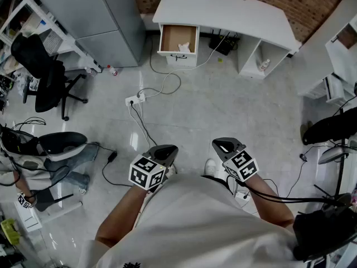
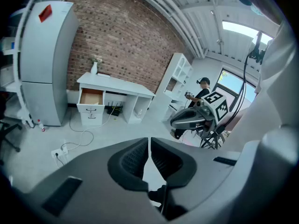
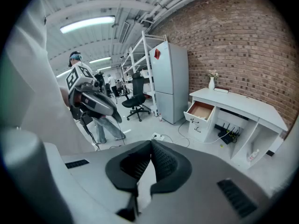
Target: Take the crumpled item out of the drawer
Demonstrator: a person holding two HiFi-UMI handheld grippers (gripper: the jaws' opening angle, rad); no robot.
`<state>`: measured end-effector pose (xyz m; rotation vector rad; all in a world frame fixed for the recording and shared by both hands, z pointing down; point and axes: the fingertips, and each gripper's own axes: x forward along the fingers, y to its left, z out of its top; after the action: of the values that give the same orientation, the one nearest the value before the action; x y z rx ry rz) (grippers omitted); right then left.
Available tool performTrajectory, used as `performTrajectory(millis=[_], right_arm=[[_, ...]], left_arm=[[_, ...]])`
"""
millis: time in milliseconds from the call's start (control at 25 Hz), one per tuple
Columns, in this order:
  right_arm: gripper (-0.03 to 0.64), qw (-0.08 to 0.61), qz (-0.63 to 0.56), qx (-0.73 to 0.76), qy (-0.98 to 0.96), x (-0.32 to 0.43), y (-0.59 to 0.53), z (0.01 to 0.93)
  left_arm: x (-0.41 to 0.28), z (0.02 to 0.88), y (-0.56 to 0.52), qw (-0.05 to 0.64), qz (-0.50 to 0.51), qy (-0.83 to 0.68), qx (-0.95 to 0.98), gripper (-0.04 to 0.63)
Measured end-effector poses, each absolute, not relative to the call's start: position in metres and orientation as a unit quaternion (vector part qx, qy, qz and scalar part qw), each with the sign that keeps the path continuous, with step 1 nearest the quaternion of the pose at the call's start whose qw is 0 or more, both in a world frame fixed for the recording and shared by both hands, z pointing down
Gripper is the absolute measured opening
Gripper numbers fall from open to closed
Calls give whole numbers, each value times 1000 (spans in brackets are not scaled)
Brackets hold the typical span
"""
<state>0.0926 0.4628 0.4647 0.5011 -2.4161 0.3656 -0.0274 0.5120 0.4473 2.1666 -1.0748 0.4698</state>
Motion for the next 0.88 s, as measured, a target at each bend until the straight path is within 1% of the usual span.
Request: performTrajectory(millis=[160,360,600,760,880], right_arm=[[29,318,137,189,-919,19,463,480],[29,324,145,195,-914,-25,485,479],[29,339,172,215,-900,-42,466,496],[29,327,192,233,-896,-45,409,504],[32,318,188,234,-899,-38,343,504]], left_arm=[[-113,471,520,349,174,-434,812,35],[-163,487,543,364,182,-428,807,34],[-188,516,497,368,179,-404,819,35],[-183,515,431,352,180,-391,831,35],[-169,509,366,347,185,-397,829,35]])
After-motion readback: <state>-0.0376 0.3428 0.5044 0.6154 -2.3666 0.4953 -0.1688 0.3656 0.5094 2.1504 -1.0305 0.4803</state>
